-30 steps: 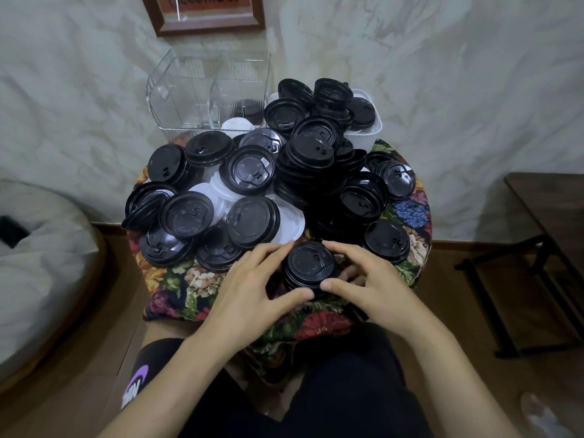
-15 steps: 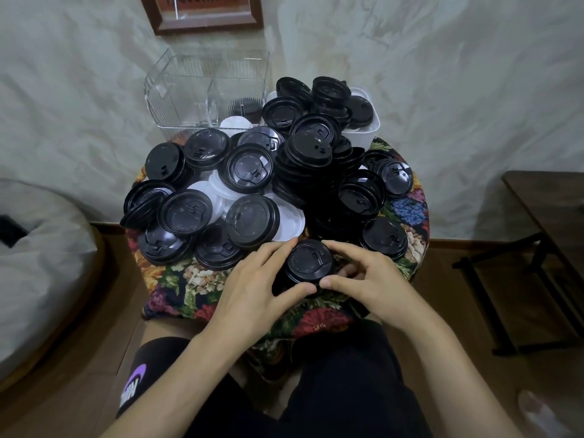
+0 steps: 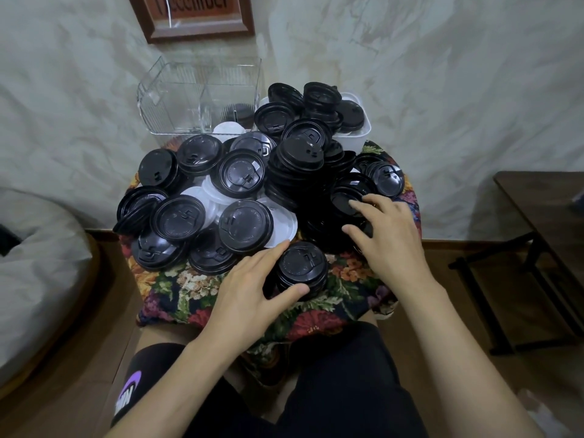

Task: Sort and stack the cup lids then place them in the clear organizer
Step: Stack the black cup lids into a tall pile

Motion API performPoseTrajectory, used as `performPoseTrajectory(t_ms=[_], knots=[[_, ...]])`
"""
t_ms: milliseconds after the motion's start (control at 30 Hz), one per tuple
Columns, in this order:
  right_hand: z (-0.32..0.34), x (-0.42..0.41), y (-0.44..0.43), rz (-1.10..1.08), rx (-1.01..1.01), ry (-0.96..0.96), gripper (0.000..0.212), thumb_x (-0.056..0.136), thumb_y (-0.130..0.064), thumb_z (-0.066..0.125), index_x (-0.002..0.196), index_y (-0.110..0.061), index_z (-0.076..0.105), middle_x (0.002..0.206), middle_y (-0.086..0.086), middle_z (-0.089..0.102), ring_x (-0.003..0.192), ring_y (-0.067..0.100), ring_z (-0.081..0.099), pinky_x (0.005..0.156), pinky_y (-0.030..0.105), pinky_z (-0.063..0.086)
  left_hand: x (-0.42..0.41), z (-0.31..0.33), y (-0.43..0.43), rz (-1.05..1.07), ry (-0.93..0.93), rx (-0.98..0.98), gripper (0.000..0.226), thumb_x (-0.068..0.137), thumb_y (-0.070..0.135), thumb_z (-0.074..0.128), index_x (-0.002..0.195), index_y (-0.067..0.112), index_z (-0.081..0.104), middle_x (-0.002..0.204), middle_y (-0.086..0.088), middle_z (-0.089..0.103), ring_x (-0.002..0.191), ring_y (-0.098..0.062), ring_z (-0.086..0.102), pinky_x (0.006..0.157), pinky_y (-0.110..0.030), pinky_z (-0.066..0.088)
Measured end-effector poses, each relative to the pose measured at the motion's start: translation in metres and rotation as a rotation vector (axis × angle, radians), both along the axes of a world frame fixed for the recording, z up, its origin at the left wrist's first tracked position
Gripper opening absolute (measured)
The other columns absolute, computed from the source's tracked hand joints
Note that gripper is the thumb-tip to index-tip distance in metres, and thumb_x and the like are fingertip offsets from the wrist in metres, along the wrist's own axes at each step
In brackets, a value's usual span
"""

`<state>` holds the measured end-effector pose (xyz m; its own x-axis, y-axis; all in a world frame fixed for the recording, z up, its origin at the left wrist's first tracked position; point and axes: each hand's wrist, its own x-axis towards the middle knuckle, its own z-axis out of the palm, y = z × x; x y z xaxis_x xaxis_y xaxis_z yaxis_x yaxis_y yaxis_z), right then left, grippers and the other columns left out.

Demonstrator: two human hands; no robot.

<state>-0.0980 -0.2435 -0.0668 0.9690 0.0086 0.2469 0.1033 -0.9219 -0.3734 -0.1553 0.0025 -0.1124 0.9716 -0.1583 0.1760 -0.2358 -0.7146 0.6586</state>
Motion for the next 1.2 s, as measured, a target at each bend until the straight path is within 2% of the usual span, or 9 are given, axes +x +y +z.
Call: performPoseTrajectory(t_ms=[133,233,333,433,600,800,1000,1133,1200], knots=[[-0.004,0.002,-0.002,0.020,0.113,-0.058,0.024,0.101,-0.034,0.066,0.121,-0.024,0.075,0.128,-0.011,0.067,0.123,0.018,0.045,0.098,0.025,0.032,0.000,-0.002,0.001,-0.007,0.019,-0.032,0.081,0.084,0.079,0.055,0.153,0.039,0.044,0.137,0.027,0.057,0.126,0.004,0.048,0.107,-0.024,0.038],[-0.003,-0.005,-0.007,0.049,0.249,-0.049,0.018,0.097,-0.034,0.071,0.113,-0.027,0.075,0.109,-0.020,0.064,0.120,0.015,0.046,0.095,0.028,0.035,0.000,-0.002,0.001,-0.004,0.023,-0.043,0.081,0.084,0.079,0.055,0.154,0.040,0.044,0.137,0.027,0.056,0.126,0.004,0.048,0.107,-0.024,0.038],[-0.004,-0.008,-0.008,0.068,0.253,0.000,0.014,0.093,-0.036,0.075,0.104,-0.029,0.070,0.098,-0.026,0.057,0.115,0.014,0.046,0.091,0.034,0.040,-0.001,-0.002,0.000,-0.004,0.020,-0.046,0.082,0.083,0.079,0.055,0.154,0.040,0.044,0.137,0.028,0.055,0.127,0.006,0.046,0.107,-0.020,0.036],[-0.002,-0.005,-0.008,0.062,0.257,-0.012,0.021,0.090,-0.039,0.078,0.095,-0.032,0.059,0.091,-0.028,0.051,0.104,0.014,0.045,0.082,0.033,0.035,-0.001,-0.003,0.001,-0.005,0.022,-0.051,0.082,0.083,0.079,0.056,0.154,0.040,0.044,0.137,0.029,0.055,0.127,0.008,0.046,0.106,-0.018,0.035],[-0.001,-0.006,-0.007,0.098,0.285,-0.027,0.016,0.091,-0.042,0.075,0.095,-0.034,0.062,0.093,-0.026,0.056,0.104,0.017,0.051,0.082,0.034,0.038,-0.001,-0.004,0.002,-0.006,0.026,-0.048,0.082,0.083,0.080,0.055,0.154,0.041,0.043,0.137,0.028,0.056,0.127,0.006,0.047,0.106,-0.019,0.036],[0.003,-0.017,-0.006,0.046,0.526,-0.106,0.011,0.093,-0.035,0.076,0.099,-0.036,0.067,0.104,-0.019,0.068,0.104,0.014,0.062,0.091,0.041,0.052,-0.001,-0.004,0.003,-0.011,0.020,-0.043,0.082,0.083,0.081,0.054,0.154,0.042,0.043,0.135,0.031,0.054,0.125,0.012,0.044,0.104,-0.009,0.030],[0.018,-0.039,0.009,0.125,0.631,-0.148,0.007,0.095,-0.034,0.072,0.099,-0.035,0.066,0.091,-0.017,0.068,0.090,0.008,0.065,0.078,0.022,0.048,0.000,-0.005,0.002,-0.005,0.012,-0.051,0.085,0.081,0.085,0.052,0.154,0.043,0.042,0.129,0.040,0.049,0.123,0.020,0.040,0.103,-0.007,0.029],[0.026,-0.051,0.026,0.279,0.920,0.011,0.016,0.101,-0.015,0.065,0.114,-0.023,0.069,0.100,-0.004,0.077,0.093,0.010,0.074,0.079,0.019,0.056,0.000,-0.004,0.003,-0.007,0.005,-0.069,0.084,0.081,0.084,0.055,0.152,0.042,0.045,0.128,0.038,0.051,0.120,0.019,0.043,0.102,-0.008,0.031],[0.019,-0.050,0.029,0.260,0.979,0.169,0.026,0.102,-0.014,0.063,0.126,-0.022,0.067,0.096,0.006,0.077,0.082,0.014,0.075,0.070,0.025,0.059,0.000,-0.004,0.003,-0.012,0.008,-0.080,0.083,0.081,0.083,0.056,0.151,0.040,0.047,0.131,0.035,0.054,0.120,0.015,0.046,0.102,-0.012,0.034]])
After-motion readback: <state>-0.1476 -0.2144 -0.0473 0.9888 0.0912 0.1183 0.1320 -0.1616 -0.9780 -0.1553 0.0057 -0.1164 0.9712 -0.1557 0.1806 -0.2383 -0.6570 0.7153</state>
